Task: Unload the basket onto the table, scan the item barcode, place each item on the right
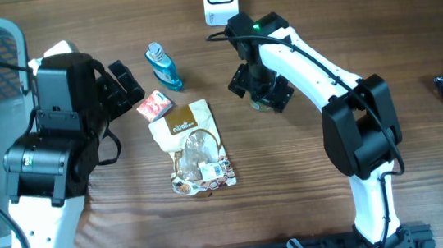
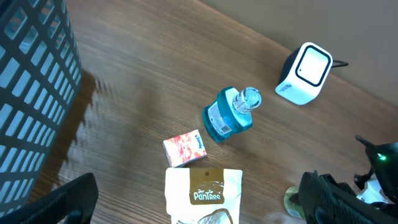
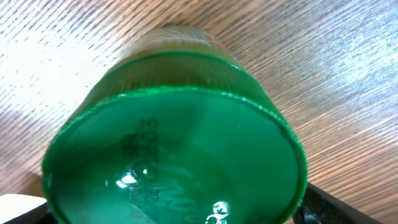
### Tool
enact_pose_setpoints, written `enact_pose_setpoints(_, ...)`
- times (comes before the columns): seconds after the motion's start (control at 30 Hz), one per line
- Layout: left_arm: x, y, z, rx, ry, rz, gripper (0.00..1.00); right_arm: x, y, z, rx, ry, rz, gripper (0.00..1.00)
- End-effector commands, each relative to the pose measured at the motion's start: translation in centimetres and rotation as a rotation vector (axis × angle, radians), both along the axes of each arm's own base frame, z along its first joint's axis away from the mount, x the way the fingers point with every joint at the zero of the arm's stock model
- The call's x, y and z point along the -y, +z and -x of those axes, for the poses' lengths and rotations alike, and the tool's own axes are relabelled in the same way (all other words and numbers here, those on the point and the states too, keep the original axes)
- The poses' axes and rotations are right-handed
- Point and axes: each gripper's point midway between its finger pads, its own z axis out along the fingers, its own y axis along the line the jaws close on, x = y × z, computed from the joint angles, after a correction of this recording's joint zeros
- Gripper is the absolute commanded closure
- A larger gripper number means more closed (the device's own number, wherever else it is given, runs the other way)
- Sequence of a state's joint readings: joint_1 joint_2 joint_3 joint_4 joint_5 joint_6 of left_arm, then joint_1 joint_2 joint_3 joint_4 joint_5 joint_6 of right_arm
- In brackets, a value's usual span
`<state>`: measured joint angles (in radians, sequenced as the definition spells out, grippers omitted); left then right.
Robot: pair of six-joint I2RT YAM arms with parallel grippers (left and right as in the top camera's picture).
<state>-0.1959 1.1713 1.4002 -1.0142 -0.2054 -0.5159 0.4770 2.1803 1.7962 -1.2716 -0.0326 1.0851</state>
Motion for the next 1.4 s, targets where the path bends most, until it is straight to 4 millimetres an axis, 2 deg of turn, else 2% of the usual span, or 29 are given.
enact_pose_setpoints(0.0, -0.4, 0.9, 0.1, 0.025, 0.004, -0.015, 0.0, -0.1, 0.8, -0.9, 0.045, -0.079, 0.003, 0.05)
enact_pose_setpoints(0.37, -0.4, 0.9, 0.1, 0.025, 0.004, -0.015, 0.0, 0.7, -0.5, -1.7, 0.056, -0.137, -0.001, 0.06)
enact_pose_setpoints(0.5, -0.4, 0.9, 0.1, 0.025, 0.004, -0.015, 0.0, 1.1, -0.8, -1.8, 0.05, -0.135, 0.002, 0.13)
enact_pose_setpoints(0.73, -0.4, 0.9, 0.1, 0.025, 0.004, -0.015, 0.0, 0.9, -1.0, -1.7, 0.041, -0.104, -0.008, 0.14)
enact_pose_setpoints(0.83, -0.4, 0.9, 0.1, 0.025, 0.004, -0.015, 0.0, 1.1, -1.2, -1.4, 0.032, -0.101, 0.0, 0.13)
enact_pose_setpoints(1.07, -0.4, 0.9, 0.1, 0.025, 0.004, -0.015, 0.0, 1.3, -3.3, -0.2, -0.006, -0.103, -0.006, 0.14)
enact_pose_setpoints(1.17, -0.4, 0.9, 0.1, 0.025, 0.004, -0.015, 0.0, 1.2, -3.3, -0.3, -0.002, -0.103, -0.012, 0.18)
enact_pose_setpoints(1.37, -0.4, 0.9, 0.1, 0.025, 0.004, -0.015, 0.0, 1.1, -3.3, -0.3, 0.0, -0.103, -0.012, 0.36)
